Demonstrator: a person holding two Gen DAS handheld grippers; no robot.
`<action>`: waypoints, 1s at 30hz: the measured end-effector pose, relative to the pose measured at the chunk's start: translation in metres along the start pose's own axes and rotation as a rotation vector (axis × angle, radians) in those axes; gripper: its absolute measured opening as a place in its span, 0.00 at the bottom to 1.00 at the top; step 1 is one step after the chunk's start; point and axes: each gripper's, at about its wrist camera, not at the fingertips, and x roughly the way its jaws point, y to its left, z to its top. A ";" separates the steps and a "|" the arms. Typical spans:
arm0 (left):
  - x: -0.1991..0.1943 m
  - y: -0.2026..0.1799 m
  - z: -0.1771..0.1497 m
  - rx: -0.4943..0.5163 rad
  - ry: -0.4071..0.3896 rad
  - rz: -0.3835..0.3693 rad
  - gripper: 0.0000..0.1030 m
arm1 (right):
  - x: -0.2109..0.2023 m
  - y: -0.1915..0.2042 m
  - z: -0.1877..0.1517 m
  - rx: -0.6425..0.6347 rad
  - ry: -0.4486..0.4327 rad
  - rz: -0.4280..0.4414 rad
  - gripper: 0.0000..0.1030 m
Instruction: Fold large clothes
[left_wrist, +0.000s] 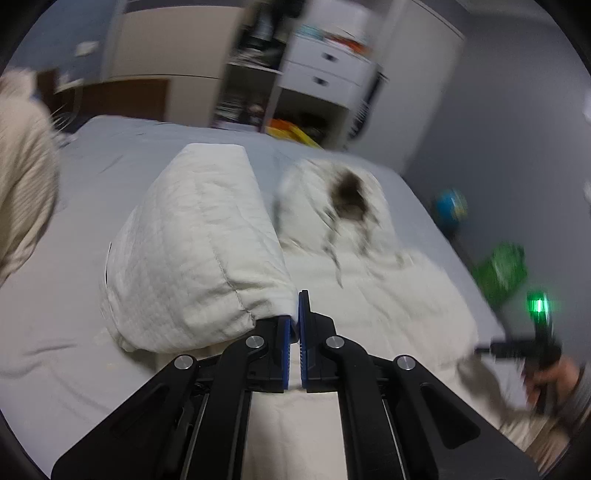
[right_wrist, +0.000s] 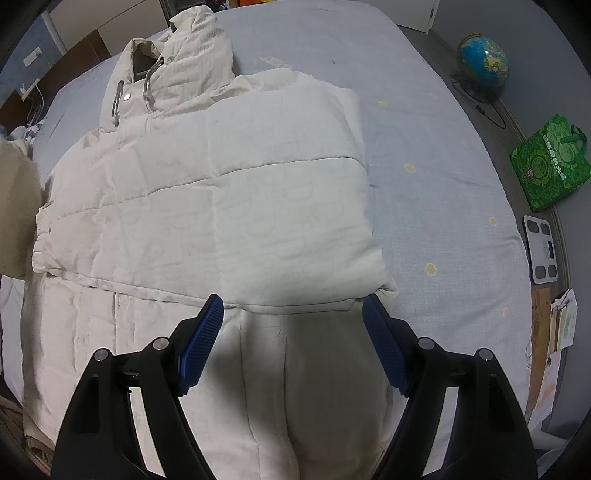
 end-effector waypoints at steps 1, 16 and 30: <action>0.008 -0.011 -0.004 0.042 0.018 -0.005 0.04 | 0.000 0.000 0.000 0.000 -0.001 0.001 0.72; 0.080 -0.071 -0.059 0.242 0.266 -0.090 0.45 | -0.004 0.001 -0.001 0.002 -0.003 0.008 0.72; 0.017 -0.051 -0.038 0.048 0.222 -0.111 0.78 | -0.007 0.004 0.000 -0.010 -0.009 0.021 0.72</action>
